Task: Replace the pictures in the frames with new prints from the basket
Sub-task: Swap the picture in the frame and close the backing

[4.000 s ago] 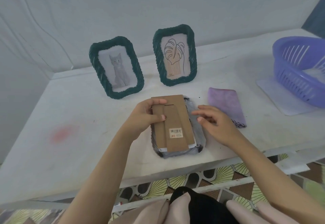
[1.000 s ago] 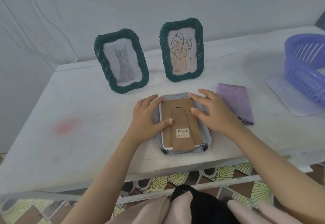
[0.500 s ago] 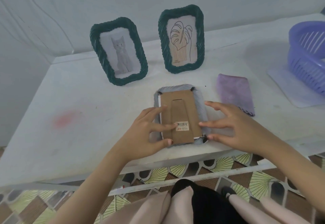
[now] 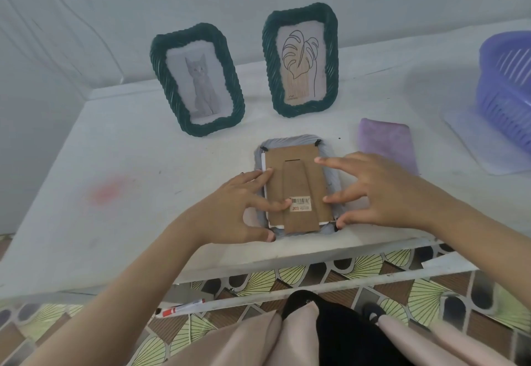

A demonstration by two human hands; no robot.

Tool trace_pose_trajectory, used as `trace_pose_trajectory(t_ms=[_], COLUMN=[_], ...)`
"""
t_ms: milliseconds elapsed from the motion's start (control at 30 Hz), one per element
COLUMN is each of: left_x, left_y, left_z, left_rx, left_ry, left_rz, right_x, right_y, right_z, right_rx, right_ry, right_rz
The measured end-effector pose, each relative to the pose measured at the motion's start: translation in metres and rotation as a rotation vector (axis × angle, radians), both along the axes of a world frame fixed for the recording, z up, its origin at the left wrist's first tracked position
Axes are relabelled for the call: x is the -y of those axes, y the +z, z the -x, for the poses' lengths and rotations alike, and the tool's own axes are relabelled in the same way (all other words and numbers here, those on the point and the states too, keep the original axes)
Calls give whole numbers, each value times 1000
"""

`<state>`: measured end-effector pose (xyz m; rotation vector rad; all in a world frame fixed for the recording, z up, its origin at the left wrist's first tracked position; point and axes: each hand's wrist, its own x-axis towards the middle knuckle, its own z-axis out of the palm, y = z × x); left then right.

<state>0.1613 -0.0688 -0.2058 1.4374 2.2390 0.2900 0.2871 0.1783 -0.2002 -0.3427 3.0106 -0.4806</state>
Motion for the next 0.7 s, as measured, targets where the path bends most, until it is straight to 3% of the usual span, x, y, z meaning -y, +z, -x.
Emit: trace_pose_trajectory(t_ms=[167, 433, 700], left_x=[0, 14, 12], left_y=[-1, -14, -13], left_z=[1, -4, -3], left_rx=[-46, -281, -265], left_ry=[-10, -83, -78], left_rz=[7, -67, -60], right_x=[-3, -4, 10], right_y=[-4, -13, 5], right_z=[2, -2, 14], right_rx=[-95, -259, -207], right_ry=[83, 251, 431], right_rz=[-49, -184, -379])
